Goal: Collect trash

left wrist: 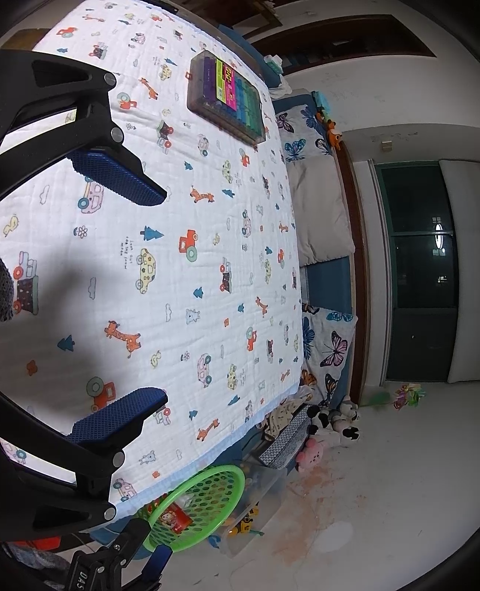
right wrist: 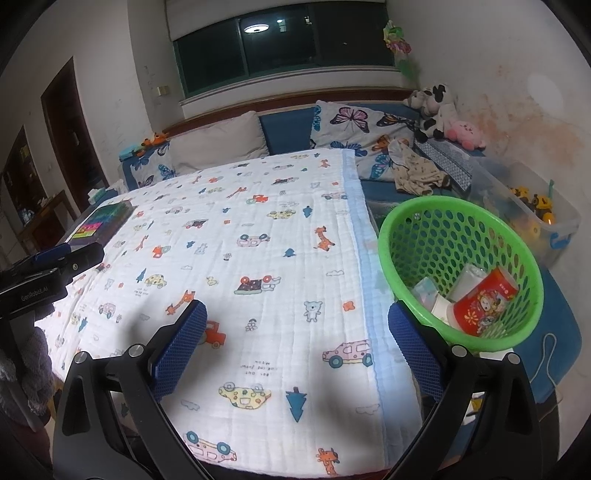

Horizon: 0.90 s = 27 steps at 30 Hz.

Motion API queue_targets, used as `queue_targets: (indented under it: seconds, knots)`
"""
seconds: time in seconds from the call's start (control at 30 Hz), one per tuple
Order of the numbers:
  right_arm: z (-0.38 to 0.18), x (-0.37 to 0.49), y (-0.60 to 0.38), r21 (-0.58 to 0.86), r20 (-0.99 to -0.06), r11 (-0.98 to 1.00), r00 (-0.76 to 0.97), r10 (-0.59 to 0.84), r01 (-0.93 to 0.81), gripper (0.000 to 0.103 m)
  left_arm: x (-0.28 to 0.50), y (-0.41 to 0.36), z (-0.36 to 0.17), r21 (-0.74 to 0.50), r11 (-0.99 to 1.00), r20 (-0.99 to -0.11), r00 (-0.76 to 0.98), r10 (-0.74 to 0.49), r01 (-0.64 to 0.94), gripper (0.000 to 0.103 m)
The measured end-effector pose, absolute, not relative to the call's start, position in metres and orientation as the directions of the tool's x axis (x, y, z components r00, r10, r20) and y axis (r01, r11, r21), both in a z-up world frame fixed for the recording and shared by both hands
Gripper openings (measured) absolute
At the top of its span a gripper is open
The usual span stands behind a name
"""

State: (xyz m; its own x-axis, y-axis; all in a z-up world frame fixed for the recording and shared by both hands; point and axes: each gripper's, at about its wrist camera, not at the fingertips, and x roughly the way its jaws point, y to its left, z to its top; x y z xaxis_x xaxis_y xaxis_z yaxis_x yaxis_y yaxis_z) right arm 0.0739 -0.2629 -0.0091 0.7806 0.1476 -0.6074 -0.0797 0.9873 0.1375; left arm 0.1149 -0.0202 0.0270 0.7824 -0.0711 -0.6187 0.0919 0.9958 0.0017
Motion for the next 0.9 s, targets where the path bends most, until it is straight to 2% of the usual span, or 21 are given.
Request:
queue_targets:
  seconds: [0.9]
  knots:
    - [-0.009, 0.072, -0.263, 0.136, -0.608, 0.988, 0.78, 0.146, -0.079, 0.099, 0.108, -0.023, 0.016, 0.038, 0.994, -0.618, 0.784, -0.06, 0.106, 0.096]
